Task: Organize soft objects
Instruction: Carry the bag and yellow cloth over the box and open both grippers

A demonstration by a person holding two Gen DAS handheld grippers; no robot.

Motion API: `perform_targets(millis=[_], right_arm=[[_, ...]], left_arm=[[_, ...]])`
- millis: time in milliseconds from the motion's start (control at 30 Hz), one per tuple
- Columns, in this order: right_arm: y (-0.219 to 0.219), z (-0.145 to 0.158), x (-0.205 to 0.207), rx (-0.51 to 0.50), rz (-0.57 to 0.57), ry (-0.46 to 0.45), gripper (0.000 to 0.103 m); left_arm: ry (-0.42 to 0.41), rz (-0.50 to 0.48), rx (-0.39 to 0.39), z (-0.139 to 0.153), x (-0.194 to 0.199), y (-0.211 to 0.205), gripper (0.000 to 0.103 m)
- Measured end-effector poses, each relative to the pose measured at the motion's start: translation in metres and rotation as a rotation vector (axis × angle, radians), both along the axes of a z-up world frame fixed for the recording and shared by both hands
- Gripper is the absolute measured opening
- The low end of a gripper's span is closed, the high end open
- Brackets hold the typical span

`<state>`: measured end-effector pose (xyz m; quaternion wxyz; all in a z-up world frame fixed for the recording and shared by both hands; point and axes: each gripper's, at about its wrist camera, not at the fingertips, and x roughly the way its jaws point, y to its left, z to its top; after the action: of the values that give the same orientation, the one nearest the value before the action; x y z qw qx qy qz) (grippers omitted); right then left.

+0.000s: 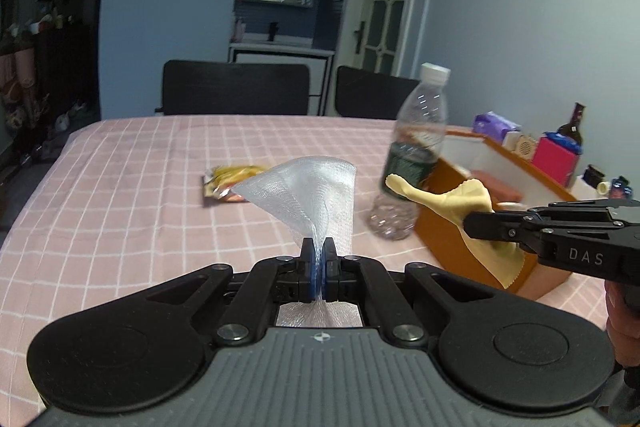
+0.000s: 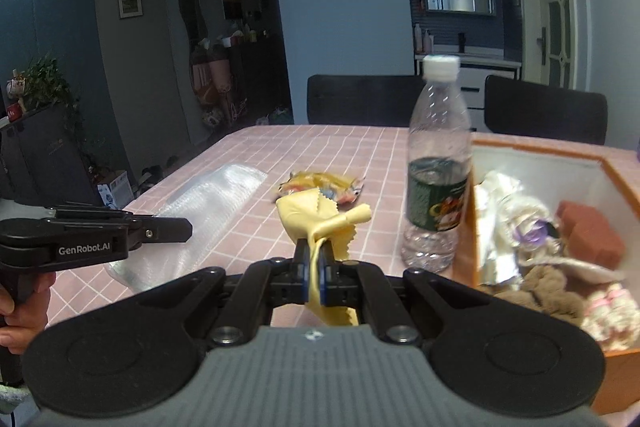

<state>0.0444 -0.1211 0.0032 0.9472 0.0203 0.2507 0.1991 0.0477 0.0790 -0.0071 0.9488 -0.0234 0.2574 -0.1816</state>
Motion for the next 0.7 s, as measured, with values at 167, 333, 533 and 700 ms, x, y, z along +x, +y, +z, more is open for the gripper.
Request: perform_targets(millis=[167,333,533,700], right_arm=[[-0.023,0.027,-0.011,-0.027,-0.030,-0.015,0.001],[-0.051,0.058,-0.019,-0.094,-0.066,-0.049,0.002],[-0.097,0.090,-0.009,-0.106,-0.128,-0.057,0.002],[-0.130,0.091,0.011,-0.090,-0.180,0.006,0.002]], left_arm=[[-0.044,-0.064,0.003,0.015,-0.002,-0.021,0.002],[-0.087,-0.136,-0.006,0.033,0.001,-0.047,0.002],[-0.151,-0.232,0.013,0.057,0.015,-0.097,0.002],[-0.103,-0.307,0.007,0.057,0.042,-0.142,0.002]])
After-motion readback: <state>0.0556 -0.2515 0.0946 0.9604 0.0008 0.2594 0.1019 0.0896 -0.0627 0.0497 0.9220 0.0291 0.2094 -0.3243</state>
